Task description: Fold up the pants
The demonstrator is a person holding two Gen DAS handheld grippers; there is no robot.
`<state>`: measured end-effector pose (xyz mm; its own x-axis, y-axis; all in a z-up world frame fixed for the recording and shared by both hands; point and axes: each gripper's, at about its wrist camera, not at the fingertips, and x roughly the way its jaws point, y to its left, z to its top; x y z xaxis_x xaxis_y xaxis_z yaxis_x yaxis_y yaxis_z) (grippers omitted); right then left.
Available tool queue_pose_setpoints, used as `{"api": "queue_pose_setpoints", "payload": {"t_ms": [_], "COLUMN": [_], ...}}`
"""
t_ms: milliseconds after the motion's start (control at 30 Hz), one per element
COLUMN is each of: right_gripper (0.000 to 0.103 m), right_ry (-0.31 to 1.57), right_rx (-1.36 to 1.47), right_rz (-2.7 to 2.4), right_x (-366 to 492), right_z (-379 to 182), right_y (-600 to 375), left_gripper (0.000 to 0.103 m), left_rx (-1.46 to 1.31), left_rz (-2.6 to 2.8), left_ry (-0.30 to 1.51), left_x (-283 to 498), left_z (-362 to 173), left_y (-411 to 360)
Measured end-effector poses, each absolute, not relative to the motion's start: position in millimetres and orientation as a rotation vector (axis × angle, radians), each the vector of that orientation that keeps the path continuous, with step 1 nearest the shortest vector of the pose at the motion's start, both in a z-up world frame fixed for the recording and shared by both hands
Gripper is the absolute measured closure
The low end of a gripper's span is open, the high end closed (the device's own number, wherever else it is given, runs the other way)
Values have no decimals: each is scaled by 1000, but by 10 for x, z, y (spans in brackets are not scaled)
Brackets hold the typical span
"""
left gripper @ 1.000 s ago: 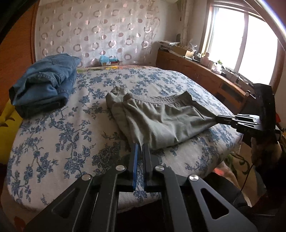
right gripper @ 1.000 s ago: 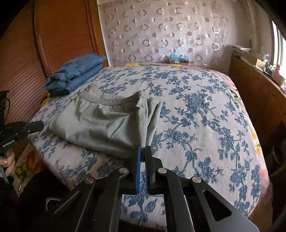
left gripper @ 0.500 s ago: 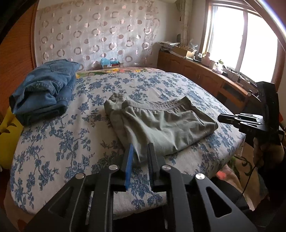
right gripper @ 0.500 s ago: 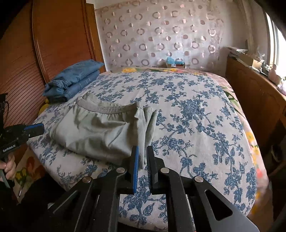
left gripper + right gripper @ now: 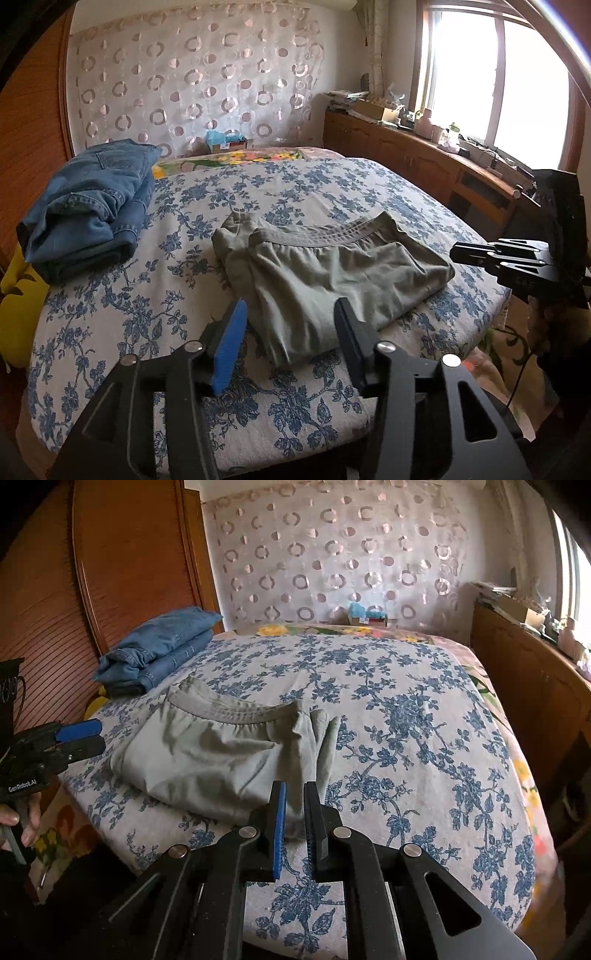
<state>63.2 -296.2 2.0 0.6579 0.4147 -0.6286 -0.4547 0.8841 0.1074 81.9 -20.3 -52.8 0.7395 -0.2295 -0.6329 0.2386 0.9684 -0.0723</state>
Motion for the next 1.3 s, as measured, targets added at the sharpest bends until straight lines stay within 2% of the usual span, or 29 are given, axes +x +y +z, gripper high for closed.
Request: {"api": "queue_pose_setpoints", "payload": {"t_ms": [133, 233, 267, 467, 567, 667, 833, 1100, 1300], "right_gripper": [93, 93, 93, 93, 92, 75, 61, 58, 58], "right_ry": [695, 697, 697, 694, 689, 684, 680, 692, 714], "right_rx": [-62, -64, -64, -68, -67, -71, -80, -82, -98], "right_rz": [498, 500, 501, 505, 508, 507, 524, 543, 542], "right_x": [643, 658, 656, 658, 680, 709, 813, 1074, 1316], "right_z": [9, -6, -6, -3, 8, 14, -1, -50, -74], "right_y": [-2929, -2902, -2891, -2849, -2832, -2802, -2736, -2639, -2550], "left_gripper": [50, 27, 23, 15, 14, 14, 14, 15, 45], "left_rx": [8, 4, -7, -12, -7, 9, 5, -3, 1], "left_rz": [-258, -254, -258, -243, -237, -223, -242, -263, -274], "left_ry": [697, 689, 679, 690, 699, 706, 732, 745, 773], "left_x": [821, 820, 813, 858, 895, 945, 1068, 1320, 1580], "left_z": [-547, -542, -532, -536, -554, -564, -585, -542, -564], "left_y": [-188, -180, -169, -143, -140, -149, -147, -134, -128]}}
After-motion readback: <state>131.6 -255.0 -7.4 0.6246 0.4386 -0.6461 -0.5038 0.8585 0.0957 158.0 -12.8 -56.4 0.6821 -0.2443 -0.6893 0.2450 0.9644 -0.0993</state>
